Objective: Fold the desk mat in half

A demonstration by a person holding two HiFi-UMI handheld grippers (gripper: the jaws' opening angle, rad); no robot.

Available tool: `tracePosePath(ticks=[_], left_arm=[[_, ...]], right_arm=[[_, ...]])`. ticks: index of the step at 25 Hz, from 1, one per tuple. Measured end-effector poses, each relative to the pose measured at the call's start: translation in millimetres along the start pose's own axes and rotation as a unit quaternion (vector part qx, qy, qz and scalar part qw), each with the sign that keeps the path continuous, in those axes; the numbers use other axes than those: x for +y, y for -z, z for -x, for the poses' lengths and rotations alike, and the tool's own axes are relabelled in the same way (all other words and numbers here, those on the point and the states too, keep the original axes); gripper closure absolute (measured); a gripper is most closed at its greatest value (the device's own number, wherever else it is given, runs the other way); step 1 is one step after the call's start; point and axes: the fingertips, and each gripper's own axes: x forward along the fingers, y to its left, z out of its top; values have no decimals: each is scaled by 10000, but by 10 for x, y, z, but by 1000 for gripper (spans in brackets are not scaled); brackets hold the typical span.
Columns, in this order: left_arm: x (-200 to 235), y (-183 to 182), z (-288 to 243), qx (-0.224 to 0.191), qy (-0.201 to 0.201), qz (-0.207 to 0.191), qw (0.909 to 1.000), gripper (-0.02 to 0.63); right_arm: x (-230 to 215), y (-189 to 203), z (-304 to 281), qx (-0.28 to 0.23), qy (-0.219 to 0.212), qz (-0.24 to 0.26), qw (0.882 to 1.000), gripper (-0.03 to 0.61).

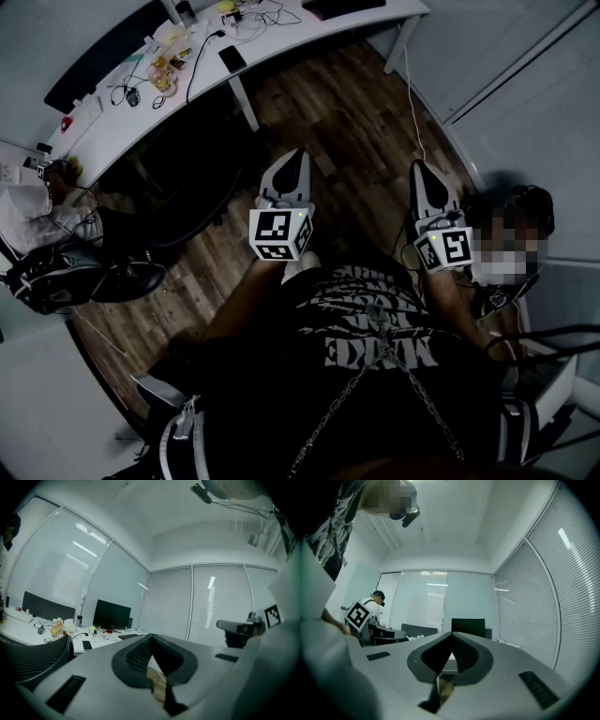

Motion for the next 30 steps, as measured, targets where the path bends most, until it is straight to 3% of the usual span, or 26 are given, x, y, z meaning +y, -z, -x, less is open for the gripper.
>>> tracePosePath(ticks=[7,13,22,30], left_arm=[[44,179,-207,178,-85,54,9998,626],[181,68,-620,203,-307,17,9993,626],[178,206,-1289,388,-519,79,9979,626],[76,416,-1879,603,-525,288,9964,626]], right_arm=[[-199,135,-166,74,2,-55,10000,580],[-471,170,-581,132,-198,-78,9997,580],[-1060,341,-1063,233,-405,-166,9988,580],[-1617,544,-1214,416,-336,-339,9980,580]])
